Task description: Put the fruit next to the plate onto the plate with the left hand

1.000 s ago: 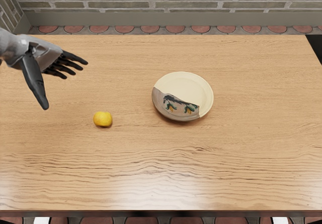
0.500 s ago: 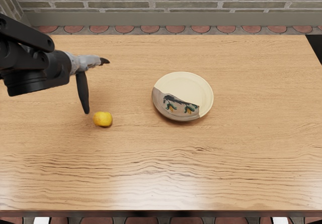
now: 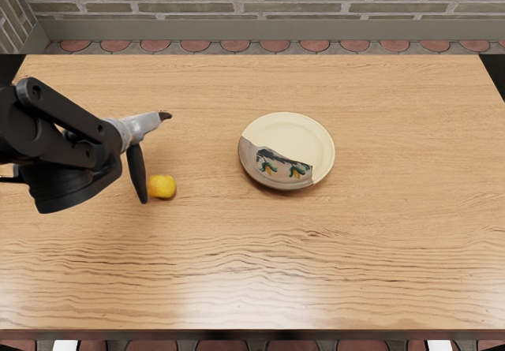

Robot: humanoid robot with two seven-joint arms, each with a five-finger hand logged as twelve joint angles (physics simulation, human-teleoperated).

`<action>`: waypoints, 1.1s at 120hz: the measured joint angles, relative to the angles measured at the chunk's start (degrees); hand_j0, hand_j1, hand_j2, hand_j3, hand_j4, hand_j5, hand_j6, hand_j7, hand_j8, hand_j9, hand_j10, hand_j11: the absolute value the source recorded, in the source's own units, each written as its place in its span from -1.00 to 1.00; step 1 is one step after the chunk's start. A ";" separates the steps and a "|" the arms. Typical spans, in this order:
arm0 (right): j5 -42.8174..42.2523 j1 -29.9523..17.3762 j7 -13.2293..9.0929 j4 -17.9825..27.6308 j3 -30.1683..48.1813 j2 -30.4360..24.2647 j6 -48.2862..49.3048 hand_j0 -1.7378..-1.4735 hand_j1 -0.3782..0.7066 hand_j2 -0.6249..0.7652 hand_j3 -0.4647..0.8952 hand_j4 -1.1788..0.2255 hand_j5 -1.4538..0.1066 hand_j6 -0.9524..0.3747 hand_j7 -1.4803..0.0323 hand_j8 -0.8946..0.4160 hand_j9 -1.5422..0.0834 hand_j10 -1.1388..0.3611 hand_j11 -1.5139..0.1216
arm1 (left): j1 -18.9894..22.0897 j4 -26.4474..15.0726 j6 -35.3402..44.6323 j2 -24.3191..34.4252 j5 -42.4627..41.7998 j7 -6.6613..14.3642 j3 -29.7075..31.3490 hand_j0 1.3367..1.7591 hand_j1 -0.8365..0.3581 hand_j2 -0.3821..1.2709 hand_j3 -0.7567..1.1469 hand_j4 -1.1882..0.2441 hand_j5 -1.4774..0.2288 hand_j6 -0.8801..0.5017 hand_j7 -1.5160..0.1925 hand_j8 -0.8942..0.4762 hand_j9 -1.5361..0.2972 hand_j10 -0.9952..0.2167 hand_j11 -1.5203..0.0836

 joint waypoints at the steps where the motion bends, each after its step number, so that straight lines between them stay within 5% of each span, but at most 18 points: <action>1: 0.00 0.00 0.00 0.00 0.00 0.00 0.00 -0.40 -0.92 -0.10 -0.32 0.66 0.84 0.42 0.93 0.35 0.88 0.50 0.83 | 0.25 0.02 0.02 -0.19 -0.08 -0.01 -0.01 0.52 0.94 -0.53 -0.20 0.63 0.70 0.24 0.74 0.27 0.65 0.61 0.86; 54: 0.00 0.00 0.00 0.00 0.00 0.00 0.00 -0.40 -0.92 -0.10 -0.32 0.66 0.84 0.42 0.93 0.35 0.88 0.50 0.83 | 6.07 0.72 3.35 -4.49 -7.43 -0.31 -2.08 0.52 0.67 -0.50 -0.20 0.44 0.49 0.05 0.54 0.08 0.45 0.38 0.64; 132: 0.00 0.00 0.00 -0.01 -0.01 0.00 0.00 -0.40 -0.92 -0.10 -0.32 0.66 0.84 0.42 0.93 0.35 0.88 0.50 0.83 | 7.49 1.96 3.49 -4.82 -11.44 -0.27 -1.97 0.52 0.53 -0.48 -0.20 0.35 0.39 -0.05 0.43 -0.02 0.36 0.27 0.53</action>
